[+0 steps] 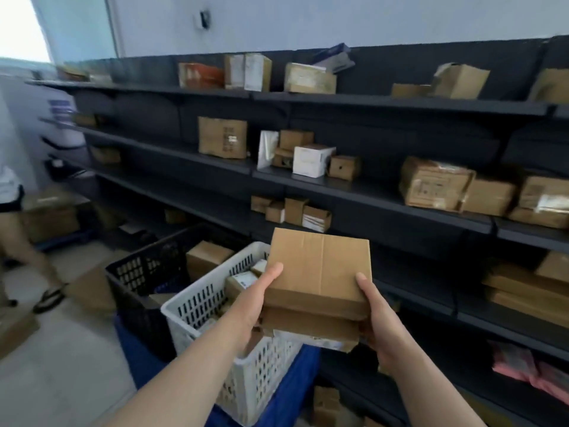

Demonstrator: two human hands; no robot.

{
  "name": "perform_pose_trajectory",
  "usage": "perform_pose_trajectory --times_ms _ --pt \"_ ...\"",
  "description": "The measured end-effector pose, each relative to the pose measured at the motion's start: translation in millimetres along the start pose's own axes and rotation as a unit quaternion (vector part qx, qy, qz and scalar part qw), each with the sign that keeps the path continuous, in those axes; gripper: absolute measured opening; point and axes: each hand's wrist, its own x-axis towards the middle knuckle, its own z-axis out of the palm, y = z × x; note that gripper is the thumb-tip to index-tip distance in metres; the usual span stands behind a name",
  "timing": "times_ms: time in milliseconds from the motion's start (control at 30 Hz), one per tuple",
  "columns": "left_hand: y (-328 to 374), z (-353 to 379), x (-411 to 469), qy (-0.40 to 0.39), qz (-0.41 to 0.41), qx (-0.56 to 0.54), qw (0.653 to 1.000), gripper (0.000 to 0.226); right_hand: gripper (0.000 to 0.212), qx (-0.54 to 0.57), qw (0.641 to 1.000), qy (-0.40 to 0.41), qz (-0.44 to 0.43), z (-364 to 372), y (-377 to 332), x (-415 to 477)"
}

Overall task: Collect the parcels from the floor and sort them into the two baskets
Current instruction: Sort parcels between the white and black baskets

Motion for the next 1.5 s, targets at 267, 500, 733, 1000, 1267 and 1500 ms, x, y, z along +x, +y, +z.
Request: perform_pose_trajectory --times_ms 267,500,733,1000,1267,1500 --pt "48 -203 38 0.071 0.009 0.011 0.997 0.029 0.083 0.008 0.998 -0.054 0.022 212 -11 52" --pt "76 -299 92 0.105 0.021 0.005 0.994 0.023 0.088 -0.001 0.996 -0.074 0.045 323 -18 106" --pt "82 -354 190 0.140 -0.009 -0.018 0.990 0.029 0.083 -0.018 0.994 -0.071 0.075 383 -27 195" --pt "81 -403 284 0.169 -0.067 -0.027 0.983 0.044 0.084 -0.033 0.988 -0.086 0.121 444 -9 289" --pt "70 -444 386 0.130 -0.129 -0.027 0.983 0.042 0.069 0.023 0.983 -0.028 0.180 492 20 355" --pt "71 -452 448 0.048 -0.148 0.055 0.986 0.060 0.063 0.097 0.974 0.079 0.190 506 24 378"
